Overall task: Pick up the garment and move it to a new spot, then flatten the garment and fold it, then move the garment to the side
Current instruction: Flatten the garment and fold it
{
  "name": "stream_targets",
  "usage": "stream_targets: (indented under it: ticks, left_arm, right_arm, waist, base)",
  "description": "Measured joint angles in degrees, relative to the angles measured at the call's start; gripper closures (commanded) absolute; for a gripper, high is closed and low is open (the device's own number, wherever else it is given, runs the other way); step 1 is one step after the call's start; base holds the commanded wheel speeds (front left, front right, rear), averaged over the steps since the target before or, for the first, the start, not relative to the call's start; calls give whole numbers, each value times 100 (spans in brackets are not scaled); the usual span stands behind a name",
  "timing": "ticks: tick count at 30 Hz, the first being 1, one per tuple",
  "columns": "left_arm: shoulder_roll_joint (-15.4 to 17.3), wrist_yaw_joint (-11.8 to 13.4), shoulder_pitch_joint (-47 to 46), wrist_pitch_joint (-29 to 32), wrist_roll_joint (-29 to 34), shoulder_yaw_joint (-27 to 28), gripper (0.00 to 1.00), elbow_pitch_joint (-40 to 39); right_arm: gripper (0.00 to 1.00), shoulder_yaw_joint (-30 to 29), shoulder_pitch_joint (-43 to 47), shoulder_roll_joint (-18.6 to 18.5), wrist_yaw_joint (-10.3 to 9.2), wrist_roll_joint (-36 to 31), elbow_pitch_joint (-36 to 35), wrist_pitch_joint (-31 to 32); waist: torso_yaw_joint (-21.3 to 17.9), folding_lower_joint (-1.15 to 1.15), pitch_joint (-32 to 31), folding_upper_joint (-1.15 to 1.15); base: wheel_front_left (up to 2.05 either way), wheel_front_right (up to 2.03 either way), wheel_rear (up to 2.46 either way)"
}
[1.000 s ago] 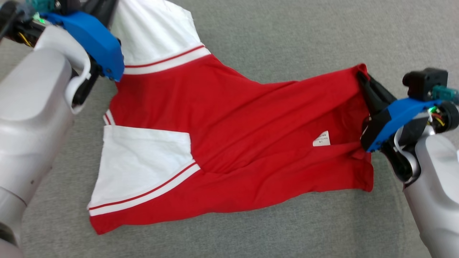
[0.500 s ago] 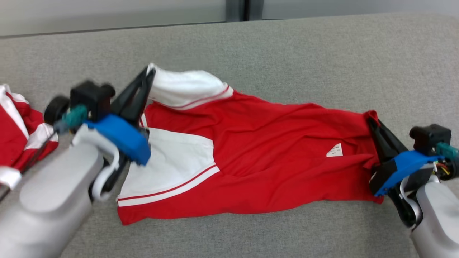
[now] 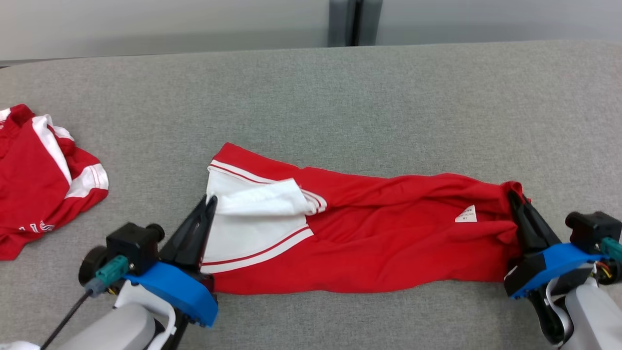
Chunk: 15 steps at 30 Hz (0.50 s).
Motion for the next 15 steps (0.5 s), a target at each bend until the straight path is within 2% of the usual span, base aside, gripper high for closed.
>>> stream_targets:
  ticks: [6, 7, 8, 9, 10, 11, 12, 15]
  left_arm:
    - [-156, -15, 427, 0, 42, 100, 100, 9]
    - [-204, -27, 481, -1, 42, 98, 100, 60]
    - [-241, -30, 528, 0, 45, 93, 100, 121]
    - [-287, -26, 579, 0, 46, 179, 100, 157]
    - [-331, -26, 617, 0, 48, 263, 73, 186]
    - [-366, -30, 658, 0, 84, 350, 7, 218]
    - [-431, -25, 726, 0, 140, 489, 0, 230]
    - [-658, -31, 934, 0, 410, 915, 0, 237]
  right_arm:
    - [100, -205, 430, 137, 0, 35, -162, -53]
    - [88, -225, 496, 156, 0, 35, -163, -53]
    - [65, -261, 537, 177, 0, 35, -165, -54]
    - [0, -315, 560, 197, 0, 42, -172, -59]
    - [0, -360, 578, 214, 0, 38, -191, -62]
    - [0, -389, 583, 226, 0, 37, -237, -63]
    - [0, -412, 585, 233, 0, 36, -307, -64]
    - [0, -535, 595, 246, 0, 16, -606, -70]
  waist:
    - [76, 0, -120, 0]
    - [80, 0, -137, 0]
    - [80, 0, -152, 0]
    - [80, 0, -164, 0]
    - [79, 0, -179, 0]
    - [71, 0, -192, 0]
    - [64, 0, -204, 0]
    - [47, 0, -250, 0]
  base:
    - [0, 0, 0]
    - [0, 0, 0]
    - [0, 0, 0]
    - [0, 0, 0]
    - [0, 0, 0]
    - [0, 0, 0]
    - [0, 0, 0]
    - [0, 0, 0]
